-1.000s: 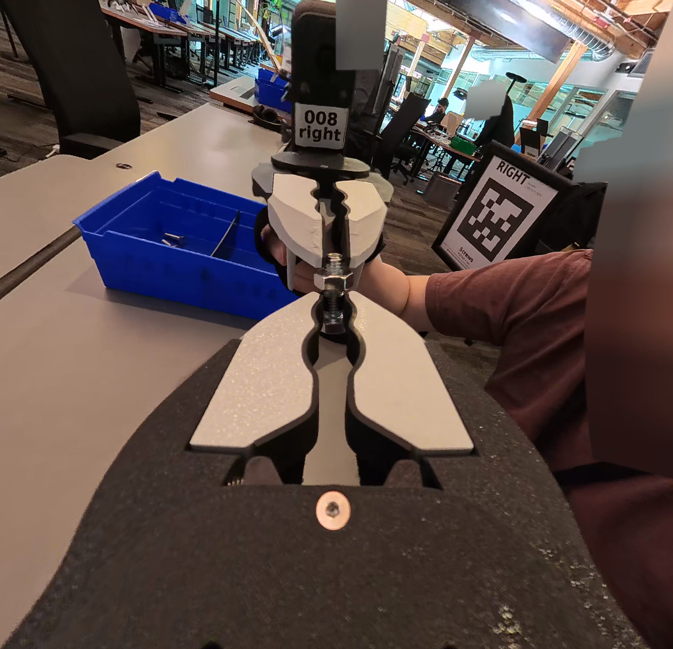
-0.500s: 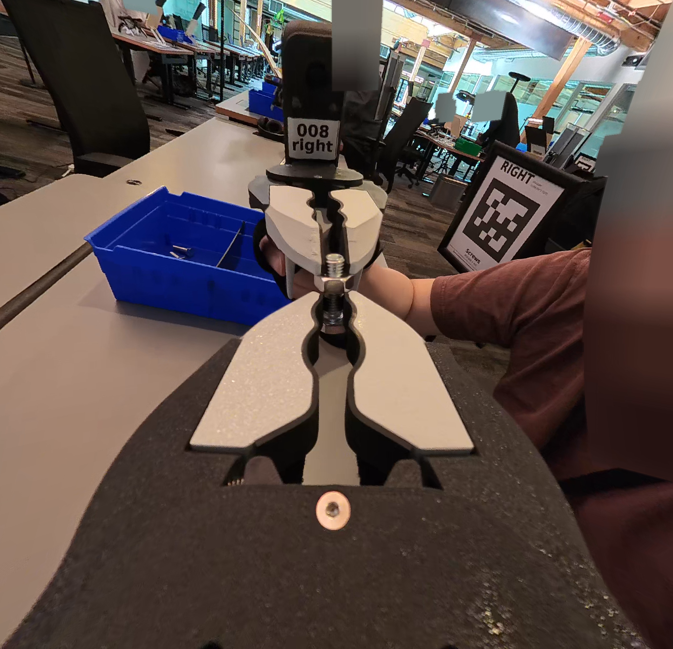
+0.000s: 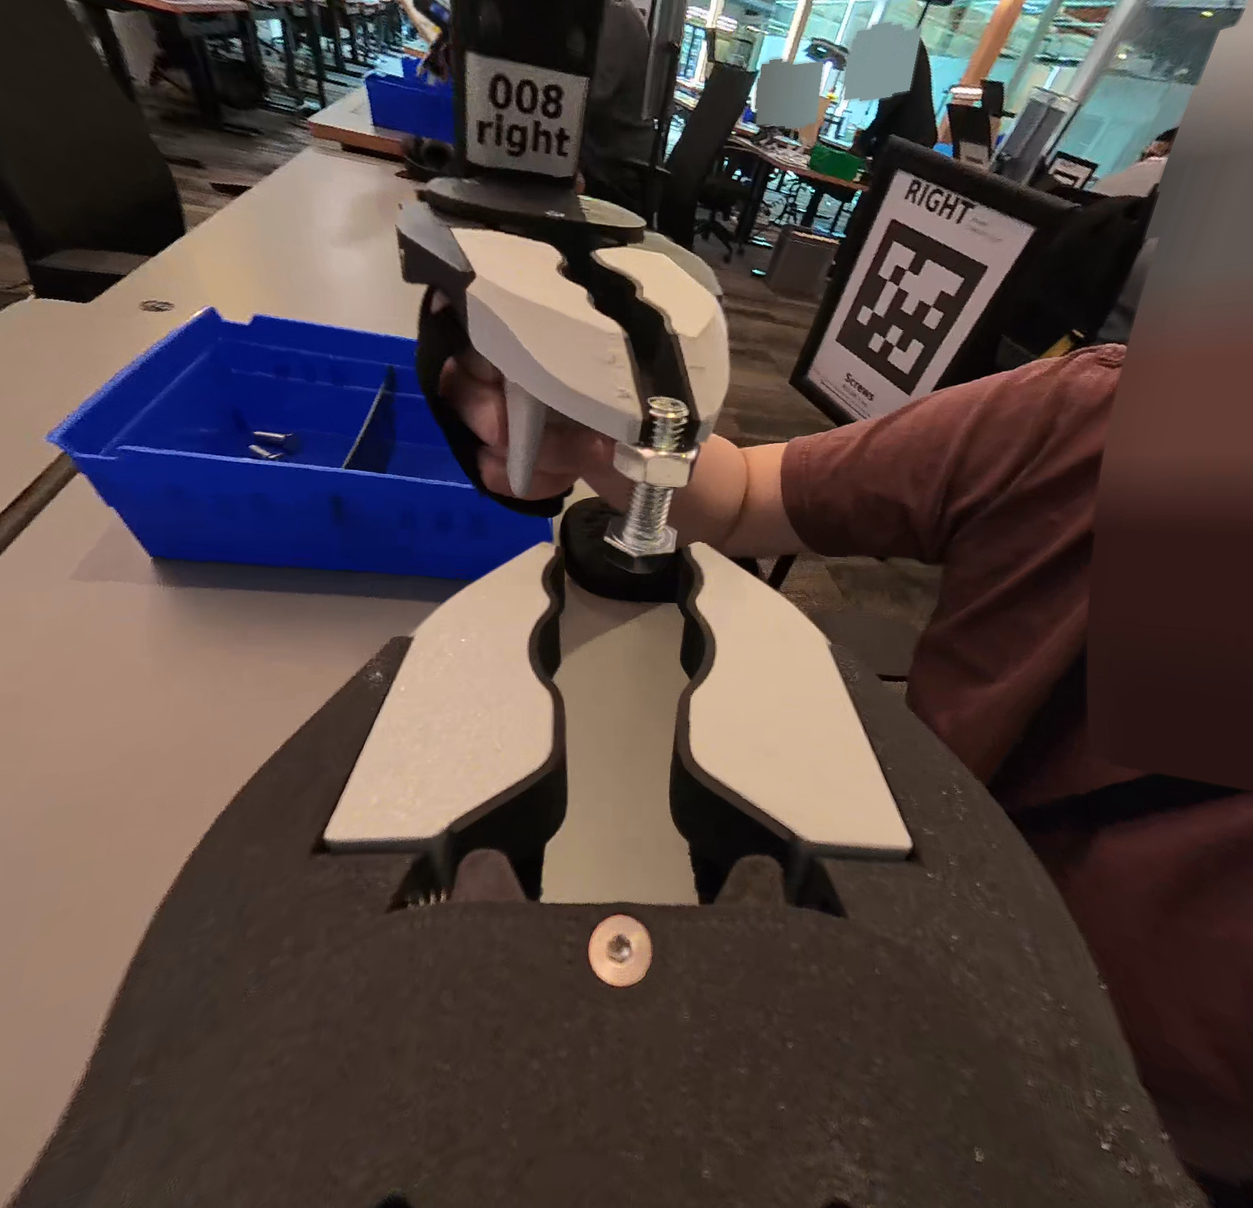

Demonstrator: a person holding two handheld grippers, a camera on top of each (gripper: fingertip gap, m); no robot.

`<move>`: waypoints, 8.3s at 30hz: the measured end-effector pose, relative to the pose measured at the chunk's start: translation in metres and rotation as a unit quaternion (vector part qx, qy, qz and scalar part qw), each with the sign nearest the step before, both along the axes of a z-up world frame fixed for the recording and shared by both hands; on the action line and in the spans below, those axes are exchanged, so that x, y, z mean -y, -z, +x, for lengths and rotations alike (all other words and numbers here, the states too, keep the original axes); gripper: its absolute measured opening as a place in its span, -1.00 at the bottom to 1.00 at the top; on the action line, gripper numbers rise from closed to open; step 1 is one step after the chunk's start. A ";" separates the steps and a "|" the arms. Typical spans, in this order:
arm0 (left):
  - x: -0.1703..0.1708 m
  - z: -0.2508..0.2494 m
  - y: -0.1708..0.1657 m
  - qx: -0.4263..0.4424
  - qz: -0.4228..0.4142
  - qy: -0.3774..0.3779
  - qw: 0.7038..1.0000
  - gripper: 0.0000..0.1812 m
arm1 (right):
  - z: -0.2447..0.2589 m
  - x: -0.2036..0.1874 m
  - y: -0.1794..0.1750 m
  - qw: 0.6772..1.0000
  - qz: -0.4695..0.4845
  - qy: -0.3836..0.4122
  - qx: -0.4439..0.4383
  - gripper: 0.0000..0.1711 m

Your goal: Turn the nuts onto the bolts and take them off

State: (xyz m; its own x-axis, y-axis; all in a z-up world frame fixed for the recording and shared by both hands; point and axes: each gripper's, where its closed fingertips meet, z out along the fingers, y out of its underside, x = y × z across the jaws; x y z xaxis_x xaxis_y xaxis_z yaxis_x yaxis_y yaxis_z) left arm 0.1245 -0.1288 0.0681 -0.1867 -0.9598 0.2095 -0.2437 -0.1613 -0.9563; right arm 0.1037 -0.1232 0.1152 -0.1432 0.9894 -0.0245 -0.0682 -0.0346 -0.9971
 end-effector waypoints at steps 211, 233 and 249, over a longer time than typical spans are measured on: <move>0.030 0.027 -0.020 0.038 0.082 -0.045 0.995 -0.85 | 0.011 0.019 -0.021 0.998 -0.019 -0.051 -0.036 -0.63; 0.031 0.025 -0.023 0.039 0.084 -0.045 0.995 -0.85 | 0.011 0.027 -0.025 0.997 -0.015 -0.066 -0.046 -0.65; 0.032 0.028 -0.022 0.037 0.083 -0.045 0.995 -0.85 | 0.014 0.018 -0.023 0.997 -0.020 -0.054 -0.044 -0.67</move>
